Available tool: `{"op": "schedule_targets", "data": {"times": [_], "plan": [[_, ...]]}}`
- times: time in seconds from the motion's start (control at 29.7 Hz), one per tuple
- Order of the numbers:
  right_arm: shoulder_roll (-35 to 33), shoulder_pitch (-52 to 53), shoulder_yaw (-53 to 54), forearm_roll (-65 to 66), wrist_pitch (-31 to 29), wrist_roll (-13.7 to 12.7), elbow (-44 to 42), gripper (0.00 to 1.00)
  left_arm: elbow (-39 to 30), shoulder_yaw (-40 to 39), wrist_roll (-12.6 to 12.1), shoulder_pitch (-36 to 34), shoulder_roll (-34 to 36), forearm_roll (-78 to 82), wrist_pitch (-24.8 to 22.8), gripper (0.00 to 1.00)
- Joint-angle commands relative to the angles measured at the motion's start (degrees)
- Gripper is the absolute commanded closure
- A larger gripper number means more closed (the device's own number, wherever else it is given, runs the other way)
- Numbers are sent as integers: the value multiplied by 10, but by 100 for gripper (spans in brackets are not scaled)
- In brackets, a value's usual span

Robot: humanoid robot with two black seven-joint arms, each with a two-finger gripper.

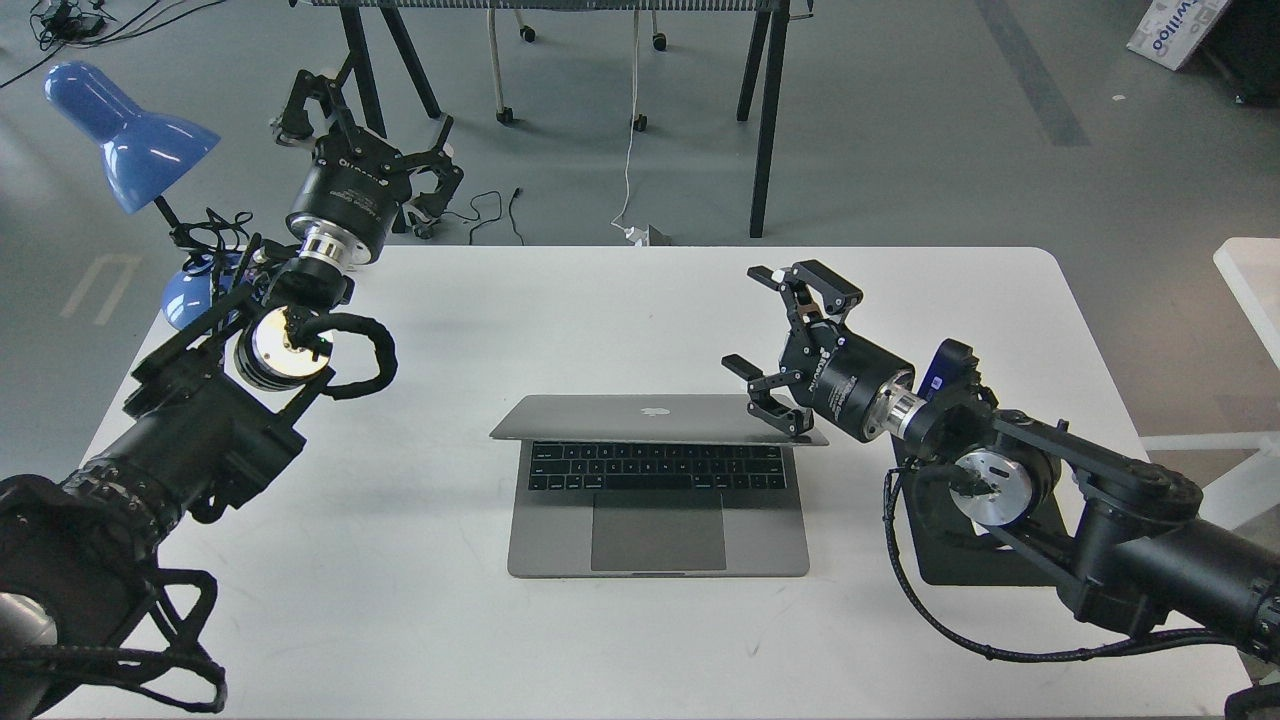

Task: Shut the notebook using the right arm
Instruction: 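Push the laptop screen down toward the keyboard with the right gripper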

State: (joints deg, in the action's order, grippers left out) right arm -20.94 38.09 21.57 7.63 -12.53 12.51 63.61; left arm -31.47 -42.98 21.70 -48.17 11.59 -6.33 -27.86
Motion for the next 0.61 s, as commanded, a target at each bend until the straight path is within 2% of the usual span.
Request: {"op": "schedule_targets", "data": {"times": [0.0, 0.27, 0.57], "plan": [[5, -20, -7, 26, 2, 1, -3, 0, 0, 0, 0, 0, 0, 0, 0, 0], [9, -69, -20, 97, 5, 1, -9, 0, 0, 0, 0, 0, -1, 0, 0, 0], [20, -90, -21, 109, 7, 1, -19, 0, 0, 0, 0, 0, -1, 0, 0, 0]]}}
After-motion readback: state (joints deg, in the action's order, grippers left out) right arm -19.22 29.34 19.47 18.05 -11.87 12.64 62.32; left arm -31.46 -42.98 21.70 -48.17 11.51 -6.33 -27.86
